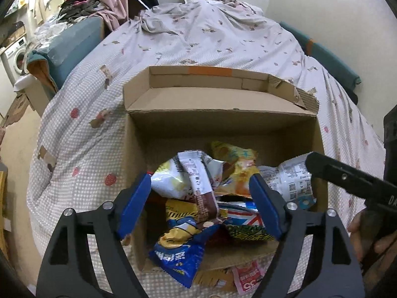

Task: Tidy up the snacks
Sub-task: 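Open both tools to drop the yellow bag and bar into the box, then move both tools back toward the remaining bars beside the box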

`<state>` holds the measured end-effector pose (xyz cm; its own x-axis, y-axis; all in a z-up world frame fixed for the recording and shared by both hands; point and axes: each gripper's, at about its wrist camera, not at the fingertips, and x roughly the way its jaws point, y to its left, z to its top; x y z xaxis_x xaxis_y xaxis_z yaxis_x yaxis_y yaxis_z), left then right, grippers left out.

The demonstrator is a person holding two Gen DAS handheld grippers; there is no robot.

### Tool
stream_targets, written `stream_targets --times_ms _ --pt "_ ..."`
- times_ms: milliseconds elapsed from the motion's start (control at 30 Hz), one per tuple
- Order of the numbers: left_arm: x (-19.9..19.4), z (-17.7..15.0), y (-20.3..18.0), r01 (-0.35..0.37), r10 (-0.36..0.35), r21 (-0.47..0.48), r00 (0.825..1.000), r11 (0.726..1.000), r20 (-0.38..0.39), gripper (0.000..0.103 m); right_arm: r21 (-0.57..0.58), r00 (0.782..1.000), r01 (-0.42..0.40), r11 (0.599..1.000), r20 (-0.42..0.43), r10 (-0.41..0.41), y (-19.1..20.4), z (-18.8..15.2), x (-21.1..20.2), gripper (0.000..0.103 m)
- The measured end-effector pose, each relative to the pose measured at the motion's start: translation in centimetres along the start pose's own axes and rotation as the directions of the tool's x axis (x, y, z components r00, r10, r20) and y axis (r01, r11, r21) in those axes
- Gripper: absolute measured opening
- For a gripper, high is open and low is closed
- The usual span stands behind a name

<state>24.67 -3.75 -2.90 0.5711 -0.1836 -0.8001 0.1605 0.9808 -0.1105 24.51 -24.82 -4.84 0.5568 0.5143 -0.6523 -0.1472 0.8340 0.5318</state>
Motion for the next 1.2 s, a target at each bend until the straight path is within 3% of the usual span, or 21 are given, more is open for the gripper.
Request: stream_targets --times_ms 267,767,1200 --pt "0.6 -0.7 0.6 -0.016 0.015 -0.019 0.999 1.000 -0.031 0.079 -0.010 1.000 -0.003 1.000 -0.001 0.003 0.2 0.2 -0.2 0.090" --pt "-0.8 -0.8 0.6 -0.055 0.056 -0.045 0.998 0.997 0.017 0.079 -0.022 1.000 0.004 1.000 -0.002 -0.004 0.3 0.1 -0.3 0.090" --pt "-3.5 -2.2 0.7 -0.056 0.060 -0.091 0.997 0.994 0.039 0.079 -0.023 1.000 0.015 1.000 0.022 -0.014 1.6 -1.2 -3.4 0.090"
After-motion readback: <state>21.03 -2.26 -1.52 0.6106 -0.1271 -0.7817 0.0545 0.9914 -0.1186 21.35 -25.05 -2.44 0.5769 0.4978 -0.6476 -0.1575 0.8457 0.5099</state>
